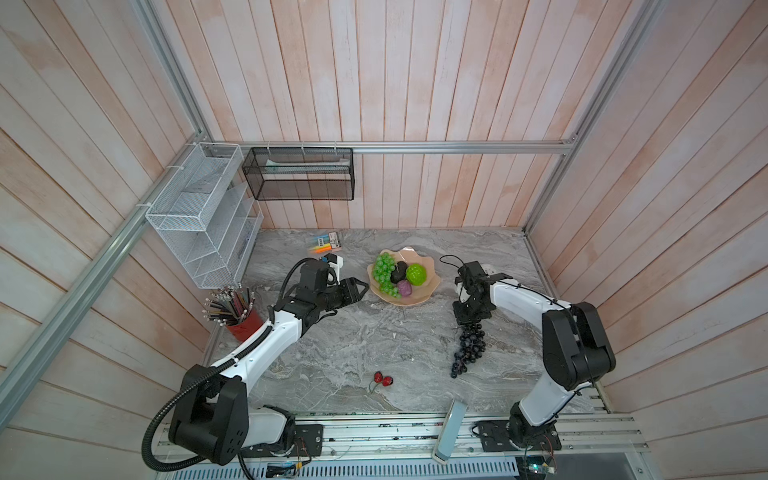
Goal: Place and organize the fake fruits in the fruit bowl
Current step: 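Carry the dark grapes over the bowl with the right gripper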
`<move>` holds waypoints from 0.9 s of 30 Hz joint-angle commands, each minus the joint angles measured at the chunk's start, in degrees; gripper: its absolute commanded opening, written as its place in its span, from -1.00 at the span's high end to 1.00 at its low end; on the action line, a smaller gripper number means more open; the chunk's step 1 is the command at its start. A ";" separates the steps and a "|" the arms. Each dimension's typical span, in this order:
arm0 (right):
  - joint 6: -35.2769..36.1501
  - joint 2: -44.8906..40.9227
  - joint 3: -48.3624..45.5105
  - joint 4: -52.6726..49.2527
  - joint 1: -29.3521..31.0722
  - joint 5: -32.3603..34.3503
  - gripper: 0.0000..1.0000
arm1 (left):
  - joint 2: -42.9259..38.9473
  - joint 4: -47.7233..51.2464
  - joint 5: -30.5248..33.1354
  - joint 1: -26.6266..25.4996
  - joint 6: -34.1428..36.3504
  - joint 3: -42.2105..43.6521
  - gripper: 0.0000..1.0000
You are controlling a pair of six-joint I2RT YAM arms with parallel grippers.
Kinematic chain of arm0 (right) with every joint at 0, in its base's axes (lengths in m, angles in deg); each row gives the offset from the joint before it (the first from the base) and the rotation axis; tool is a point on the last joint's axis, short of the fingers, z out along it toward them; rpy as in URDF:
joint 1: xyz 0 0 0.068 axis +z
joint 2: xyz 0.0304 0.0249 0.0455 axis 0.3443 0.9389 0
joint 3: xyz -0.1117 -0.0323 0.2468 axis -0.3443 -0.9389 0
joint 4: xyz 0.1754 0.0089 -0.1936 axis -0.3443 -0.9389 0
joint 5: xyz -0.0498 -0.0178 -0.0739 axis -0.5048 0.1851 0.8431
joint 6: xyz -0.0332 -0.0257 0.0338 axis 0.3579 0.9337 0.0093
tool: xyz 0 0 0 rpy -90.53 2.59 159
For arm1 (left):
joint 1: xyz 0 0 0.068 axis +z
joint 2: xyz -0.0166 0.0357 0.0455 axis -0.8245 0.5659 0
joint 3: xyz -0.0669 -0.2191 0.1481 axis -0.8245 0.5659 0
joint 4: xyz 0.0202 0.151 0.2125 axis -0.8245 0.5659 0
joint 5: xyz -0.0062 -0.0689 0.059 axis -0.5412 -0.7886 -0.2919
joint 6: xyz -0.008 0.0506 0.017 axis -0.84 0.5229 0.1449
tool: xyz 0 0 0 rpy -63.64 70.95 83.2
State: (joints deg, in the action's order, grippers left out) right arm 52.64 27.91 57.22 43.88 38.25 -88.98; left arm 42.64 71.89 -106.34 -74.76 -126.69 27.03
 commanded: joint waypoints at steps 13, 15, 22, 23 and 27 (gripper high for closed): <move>-3.14 -14.62 -0.09 -0.02 1.56 -1.28 1.00 | 1.71 0.24 0.72 0.11 -0.18 -1.19 -0.13; -3.78 -16.42 1.41 -0.02 2.16 -2.03 1.00 | 1.55 0.88 1.17 0.06 -0.02 -1.59 -0.14; -6.12 -18.79 9.47 -1.94 4.78 -3.02 1.00 | 0.67 3.14 2.42 0.06 0.50 -2.37 -0.14; -6.48 -18.66 11.01 -2.25 5.21 -3.10 1.00 | 0.48 3.48 2.47 0.06 0.60 -2.37 -0.14; -8.01 -17.23 16.82 -1.16 6.86 -4.41 1.00 | 0.07 4.25 3.01 0.06 0.52 -2.28 -0.13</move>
State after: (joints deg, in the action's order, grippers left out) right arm 46.66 10.40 70.23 42.77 44.06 -91.79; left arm 43.86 74.75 -104.57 -74.76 -126.65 26.35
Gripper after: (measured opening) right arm 0.048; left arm 0.568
